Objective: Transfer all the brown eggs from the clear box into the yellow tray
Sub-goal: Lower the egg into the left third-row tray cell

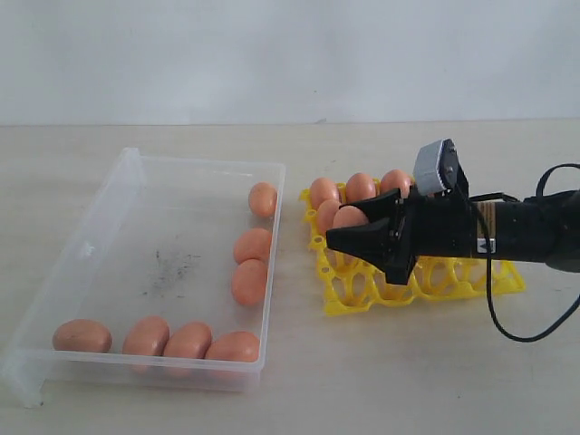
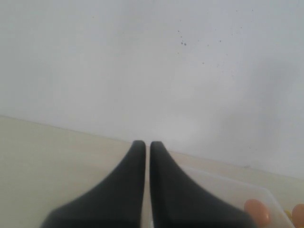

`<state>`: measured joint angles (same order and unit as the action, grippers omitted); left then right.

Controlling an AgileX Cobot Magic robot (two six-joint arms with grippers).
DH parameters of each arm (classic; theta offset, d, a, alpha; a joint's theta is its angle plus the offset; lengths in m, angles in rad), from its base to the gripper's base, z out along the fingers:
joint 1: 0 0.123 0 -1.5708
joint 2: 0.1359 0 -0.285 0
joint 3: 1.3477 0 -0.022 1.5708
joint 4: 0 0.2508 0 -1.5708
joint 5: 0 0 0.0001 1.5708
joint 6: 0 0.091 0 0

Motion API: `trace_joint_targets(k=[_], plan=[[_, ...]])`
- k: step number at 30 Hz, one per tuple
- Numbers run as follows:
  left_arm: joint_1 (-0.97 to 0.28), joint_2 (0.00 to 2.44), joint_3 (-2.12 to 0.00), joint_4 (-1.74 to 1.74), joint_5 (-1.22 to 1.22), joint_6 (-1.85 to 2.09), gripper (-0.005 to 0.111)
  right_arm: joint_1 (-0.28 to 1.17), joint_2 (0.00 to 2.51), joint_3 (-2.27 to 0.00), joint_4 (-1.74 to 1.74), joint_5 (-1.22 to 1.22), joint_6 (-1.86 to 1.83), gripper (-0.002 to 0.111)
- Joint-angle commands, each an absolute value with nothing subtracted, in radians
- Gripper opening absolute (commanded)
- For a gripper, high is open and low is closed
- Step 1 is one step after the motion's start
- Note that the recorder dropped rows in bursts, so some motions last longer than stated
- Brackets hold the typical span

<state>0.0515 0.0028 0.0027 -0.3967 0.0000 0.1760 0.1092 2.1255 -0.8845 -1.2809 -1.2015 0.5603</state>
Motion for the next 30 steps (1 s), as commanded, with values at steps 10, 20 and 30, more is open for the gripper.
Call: trace_joint_targets(k=[10,20,30], plan=[[0.047,0.000,0.000,-0.402,0.000,0.182,0.004,0.189,2.128,-0.890,-1.168,-1.094,0.434,0.000],[0.047,0.000,0.000,-0.402,0.000,0.182,0.004,0.189,2.165,-0.890,-1.082,-1.063,0.439,0.006],[0.047,0.000,0.000,-0.402,0.000,0.182,0.004,0.189,2.141,-0.890,-1.082,-1.063,0.464,0.059]])
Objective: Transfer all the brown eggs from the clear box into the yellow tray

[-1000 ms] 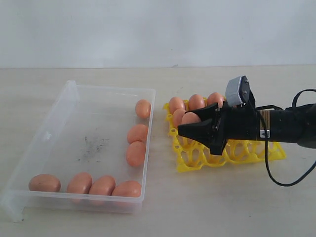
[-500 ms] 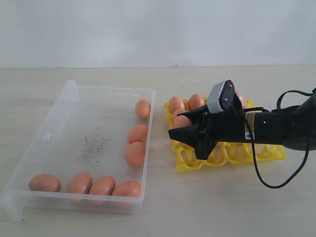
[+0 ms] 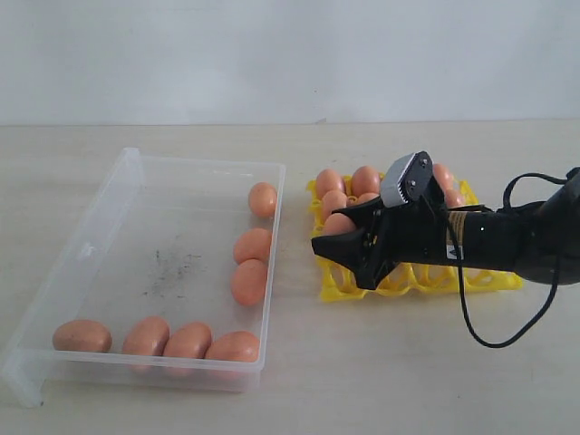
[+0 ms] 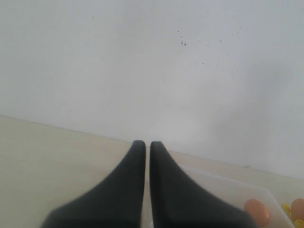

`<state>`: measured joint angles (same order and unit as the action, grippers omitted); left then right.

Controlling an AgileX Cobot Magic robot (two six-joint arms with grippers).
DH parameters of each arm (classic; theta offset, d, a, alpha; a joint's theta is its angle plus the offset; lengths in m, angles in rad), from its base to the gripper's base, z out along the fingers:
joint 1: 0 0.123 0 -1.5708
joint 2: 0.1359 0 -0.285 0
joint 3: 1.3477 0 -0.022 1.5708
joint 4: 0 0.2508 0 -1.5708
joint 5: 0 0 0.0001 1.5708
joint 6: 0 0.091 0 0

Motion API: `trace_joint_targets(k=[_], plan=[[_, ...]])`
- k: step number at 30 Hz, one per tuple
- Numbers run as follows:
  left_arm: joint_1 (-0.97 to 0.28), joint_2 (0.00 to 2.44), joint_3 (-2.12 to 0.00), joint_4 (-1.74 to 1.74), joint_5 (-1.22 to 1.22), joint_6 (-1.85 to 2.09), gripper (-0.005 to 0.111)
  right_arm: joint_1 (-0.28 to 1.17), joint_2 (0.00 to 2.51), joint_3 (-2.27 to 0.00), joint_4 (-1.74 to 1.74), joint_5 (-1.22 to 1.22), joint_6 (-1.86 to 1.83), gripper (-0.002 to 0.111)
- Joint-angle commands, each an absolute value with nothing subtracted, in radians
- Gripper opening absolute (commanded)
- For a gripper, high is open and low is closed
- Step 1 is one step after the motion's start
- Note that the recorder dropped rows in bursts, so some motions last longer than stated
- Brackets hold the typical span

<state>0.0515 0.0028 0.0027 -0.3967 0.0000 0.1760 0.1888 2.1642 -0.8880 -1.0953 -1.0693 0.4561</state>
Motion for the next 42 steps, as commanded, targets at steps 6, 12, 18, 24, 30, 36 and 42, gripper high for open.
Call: trace_joint_targets(k=[6,12,18,24,30,36,42], plan=[[0.047,0.000,0.000,-0.402,0.000,0.182,0.004,0.189,2.097,-0.890,-1.082,-1.022,0.500,0.059],[0.047,0.000,0.000,-0.402,0.000,0.182,0.004,0.189,2.045,-0.890,-1.082,-0.952,0.536,0.059],[0.047,0.000,0.000,-0.402,0.000,0.182,0.004,0.189,1.997,-0.890,-1.109,-0.973,0.662,0.059],[0.047,0.000,0.000,-0.402,0.000,0.182,0.004,0.189,1.926,-0.890,-1.173,-1.190,0.921,0.050],[0.047,0.000,0.000,-0.402,0.000,0.182,0.004,0.210,1.894,-0.890,-1.256,-1.221,1.022,0.000],[0.047,0.000,0.000,-0.402,0.000,0.182,0.004,0.219,1.894,-0.890,-1.288,-1.221,1.020,0.000],[0.047,0.000,0.000,-0.402,0.000,0.182,0.004,0.219,1.894,-0.890,-1.289,-1.221,1.026,0.000]])
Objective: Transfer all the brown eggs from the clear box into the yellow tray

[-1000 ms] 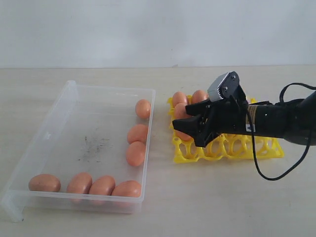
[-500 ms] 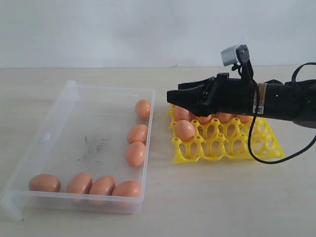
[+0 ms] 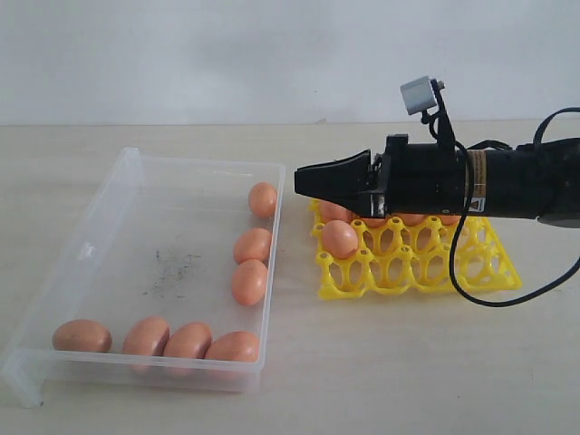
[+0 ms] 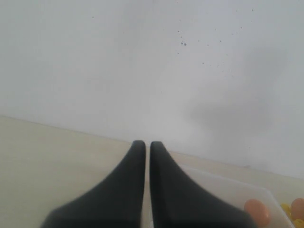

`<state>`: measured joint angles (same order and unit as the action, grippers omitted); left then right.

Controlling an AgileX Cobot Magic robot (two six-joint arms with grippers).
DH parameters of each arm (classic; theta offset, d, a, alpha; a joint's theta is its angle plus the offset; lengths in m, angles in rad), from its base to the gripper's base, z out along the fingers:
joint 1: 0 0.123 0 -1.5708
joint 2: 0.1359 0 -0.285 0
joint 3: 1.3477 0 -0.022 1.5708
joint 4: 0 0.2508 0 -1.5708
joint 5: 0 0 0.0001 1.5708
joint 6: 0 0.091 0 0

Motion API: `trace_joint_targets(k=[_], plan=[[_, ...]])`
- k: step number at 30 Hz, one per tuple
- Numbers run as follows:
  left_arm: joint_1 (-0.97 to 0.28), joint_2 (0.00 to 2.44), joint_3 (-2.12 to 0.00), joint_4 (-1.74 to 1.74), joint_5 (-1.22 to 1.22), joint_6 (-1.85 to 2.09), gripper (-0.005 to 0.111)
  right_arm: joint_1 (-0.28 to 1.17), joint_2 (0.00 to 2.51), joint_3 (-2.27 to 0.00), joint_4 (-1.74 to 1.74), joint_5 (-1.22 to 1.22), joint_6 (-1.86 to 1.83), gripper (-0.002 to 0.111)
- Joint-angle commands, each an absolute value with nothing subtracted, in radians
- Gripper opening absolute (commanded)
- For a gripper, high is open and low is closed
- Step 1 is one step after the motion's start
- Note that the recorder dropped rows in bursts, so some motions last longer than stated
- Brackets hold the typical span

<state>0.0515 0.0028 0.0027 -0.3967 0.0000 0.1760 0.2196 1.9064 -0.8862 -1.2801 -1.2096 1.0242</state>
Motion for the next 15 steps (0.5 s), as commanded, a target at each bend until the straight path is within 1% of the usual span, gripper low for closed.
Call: trace_joint_targets(k=[1,15], plan=[[0.047,0.000,0.000,-0.402,0.000,0.182,0.004,0.219,1.894,-0.890,-1.289,-1.221,1.026,0.000],[0.047,0.000,0.000,-0.402,0.000,0.182,0.004,0.219,1.894,-0.890,-1.290,-1.221,1.024,0.000]])
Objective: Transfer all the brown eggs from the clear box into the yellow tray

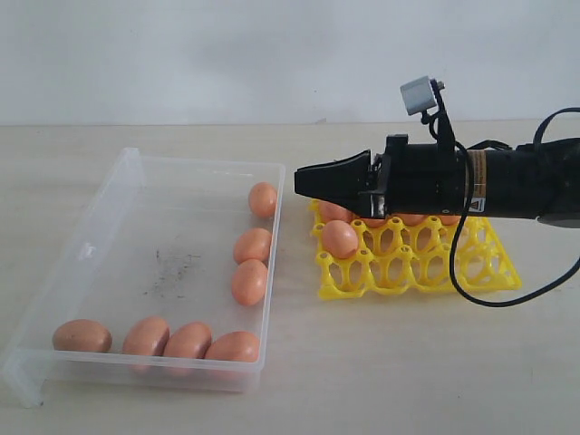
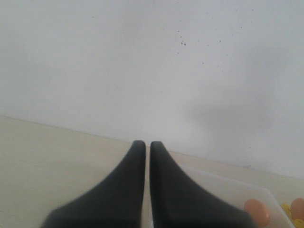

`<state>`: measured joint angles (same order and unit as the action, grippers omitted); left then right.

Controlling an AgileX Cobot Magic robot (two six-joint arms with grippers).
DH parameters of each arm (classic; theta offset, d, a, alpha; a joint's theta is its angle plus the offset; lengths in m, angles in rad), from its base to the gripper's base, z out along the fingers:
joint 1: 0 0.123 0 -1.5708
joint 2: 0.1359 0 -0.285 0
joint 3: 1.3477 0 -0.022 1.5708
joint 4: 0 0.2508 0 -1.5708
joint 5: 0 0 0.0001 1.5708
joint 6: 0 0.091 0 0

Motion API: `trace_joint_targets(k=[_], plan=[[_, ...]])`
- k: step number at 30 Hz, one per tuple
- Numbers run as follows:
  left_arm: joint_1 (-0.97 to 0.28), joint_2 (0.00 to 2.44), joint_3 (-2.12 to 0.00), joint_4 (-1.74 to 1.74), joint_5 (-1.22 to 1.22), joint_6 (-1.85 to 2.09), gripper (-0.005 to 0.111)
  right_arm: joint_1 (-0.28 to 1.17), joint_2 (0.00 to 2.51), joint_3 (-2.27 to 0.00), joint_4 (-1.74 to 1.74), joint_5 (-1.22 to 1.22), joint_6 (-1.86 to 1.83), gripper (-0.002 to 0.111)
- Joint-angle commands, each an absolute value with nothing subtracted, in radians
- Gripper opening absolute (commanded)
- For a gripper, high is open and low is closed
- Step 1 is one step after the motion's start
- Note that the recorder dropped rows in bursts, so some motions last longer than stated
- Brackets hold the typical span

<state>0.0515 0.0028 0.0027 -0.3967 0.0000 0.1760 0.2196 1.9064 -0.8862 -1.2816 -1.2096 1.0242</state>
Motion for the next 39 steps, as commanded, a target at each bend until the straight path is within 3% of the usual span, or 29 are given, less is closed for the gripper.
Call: trace_joint_targets(k=[1,19,33,39], plan=[[0.047,0.000,0.000,-0.402,0.000,0.182,0.004,0.219,1.894,-0.890,-1.290,-1.221,1.027,0.000],[0.047,0.000,0.000,-0.402,0.000,0.182,0.004,0.219,1.894,-0.890,-1.286,-1.221,1.170,0.000],[0.047,0.000,0.000,-0.402,0.000,0.182,0.004,0.219,1.881,-0.890,-1.288,-1.221,0.899,0.000],[0.047,0.000,0.000,-0.402,0.000,0.182,0.004,0.219,1.733,-0.890,-1.236,-0.774,0.778,0.000]])
